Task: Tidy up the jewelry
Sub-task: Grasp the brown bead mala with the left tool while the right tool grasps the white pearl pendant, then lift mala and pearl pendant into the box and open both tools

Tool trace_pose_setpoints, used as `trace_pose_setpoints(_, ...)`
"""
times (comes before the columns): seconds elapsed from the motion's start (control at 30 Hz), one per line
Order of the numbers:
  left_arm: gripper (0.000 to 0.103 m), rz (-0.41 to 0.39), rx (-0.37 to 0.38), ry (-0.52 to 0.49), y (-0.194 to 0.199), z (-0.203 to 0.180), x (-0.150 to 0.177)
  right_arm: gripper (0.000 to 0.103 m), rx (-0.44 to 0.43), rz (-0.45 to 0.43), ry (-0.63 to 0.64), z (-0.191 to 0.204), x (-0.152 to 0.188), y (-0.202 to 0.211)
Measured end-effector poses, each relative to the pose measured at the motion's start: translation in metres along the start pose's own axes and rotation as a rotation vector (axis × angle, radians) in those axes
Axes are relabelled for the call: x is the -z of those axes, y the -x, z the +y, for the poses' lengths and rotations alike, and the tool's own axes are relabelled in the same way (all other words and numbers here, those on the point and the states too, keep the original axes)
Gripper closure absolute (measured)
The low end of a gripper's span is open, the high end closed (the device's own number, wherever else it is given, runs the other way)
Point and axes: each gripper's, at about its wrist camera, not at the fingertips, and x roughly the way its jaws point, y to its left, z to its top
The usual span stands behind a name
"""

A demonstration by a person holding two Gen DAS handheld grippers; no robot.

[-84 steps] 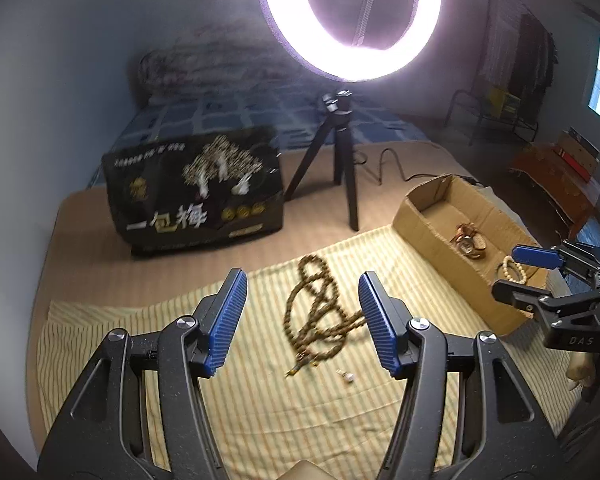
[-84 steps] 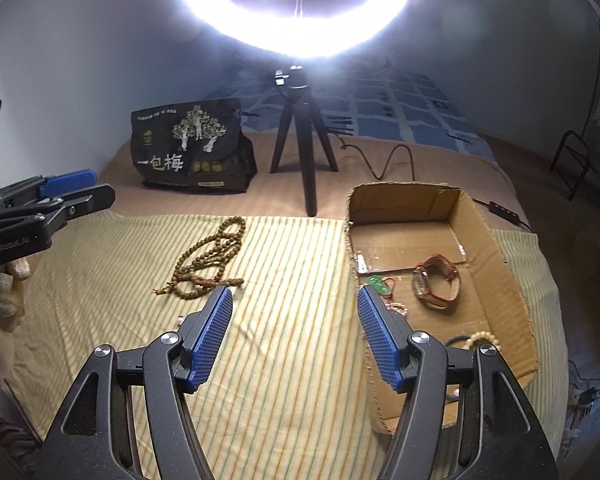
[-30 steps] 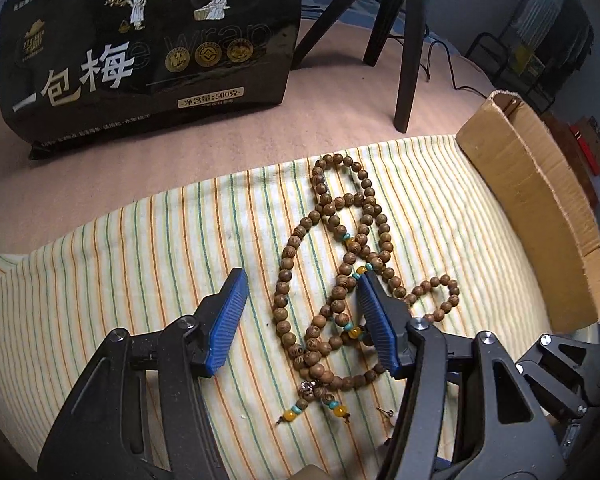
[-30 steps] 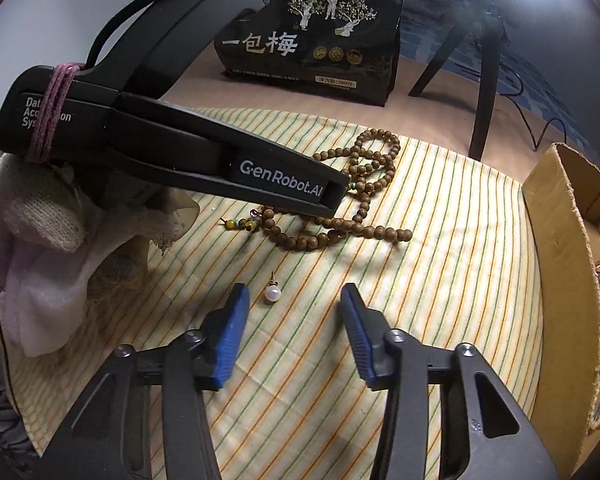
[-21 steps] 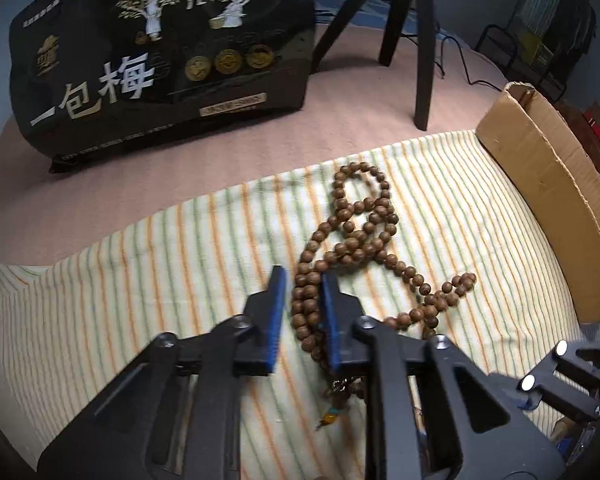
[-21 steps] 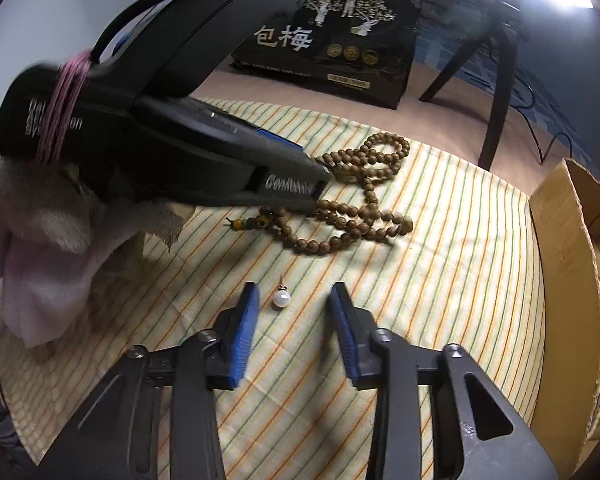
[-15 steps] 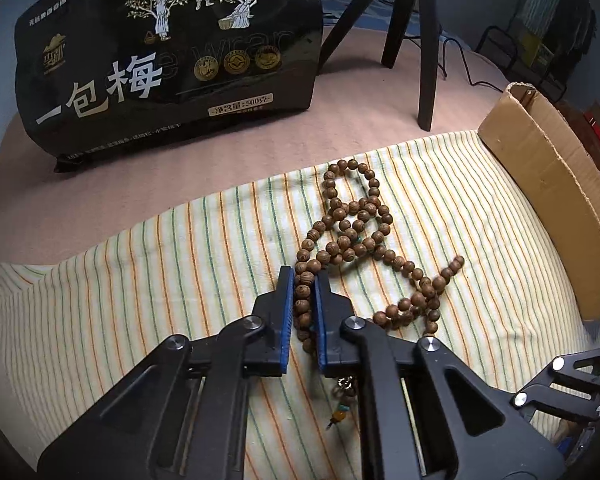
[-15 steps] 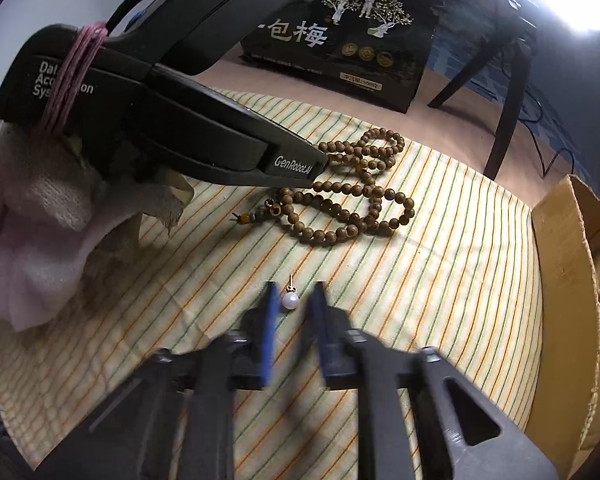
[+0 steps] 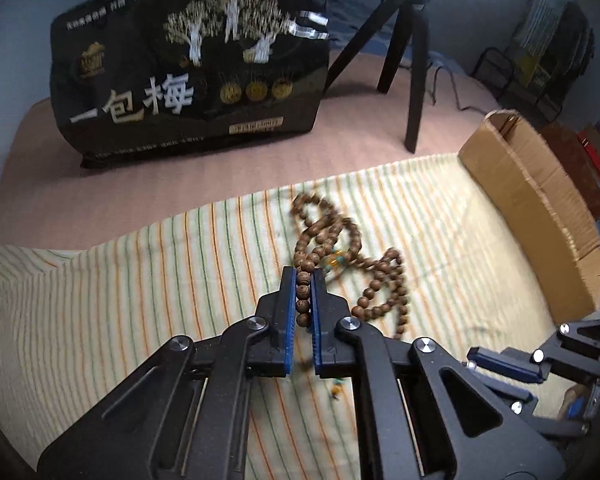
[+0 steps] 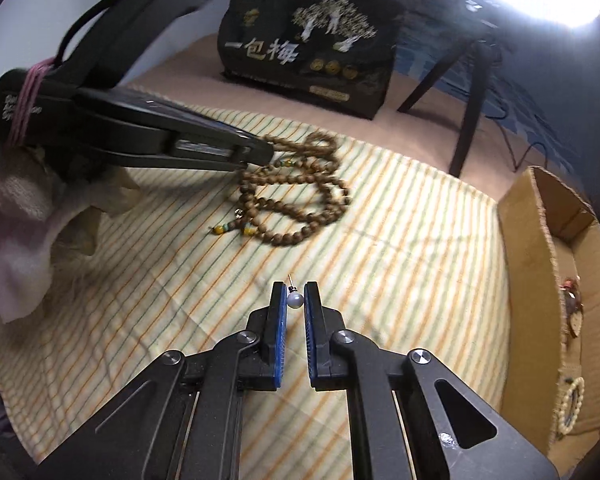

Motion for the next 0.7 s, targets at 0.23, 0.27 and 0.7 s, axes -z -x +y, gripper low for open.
trace_pose_setpoints(0.23,0.099,-0.061,0.045,0.011,0.038,-0.011,-0.002,0.096,0.011,-0.053,-0.021,-0.014,-0.004,0.028)
trace_pose_setpoints(0.27,0.099,-0.072,0.045,0.007,0.044,-0.013,-0.002,0.096,0.014,-0.062,-0.024,-0.016,-0.005,0.033)
trace_pose_setpoints(0.7,0.099,-0.201,0.104,0.036,0.111,-0.027,-0.011,0.096,0.053,-0.158,-0.107,-0.048,0.006,0.091)
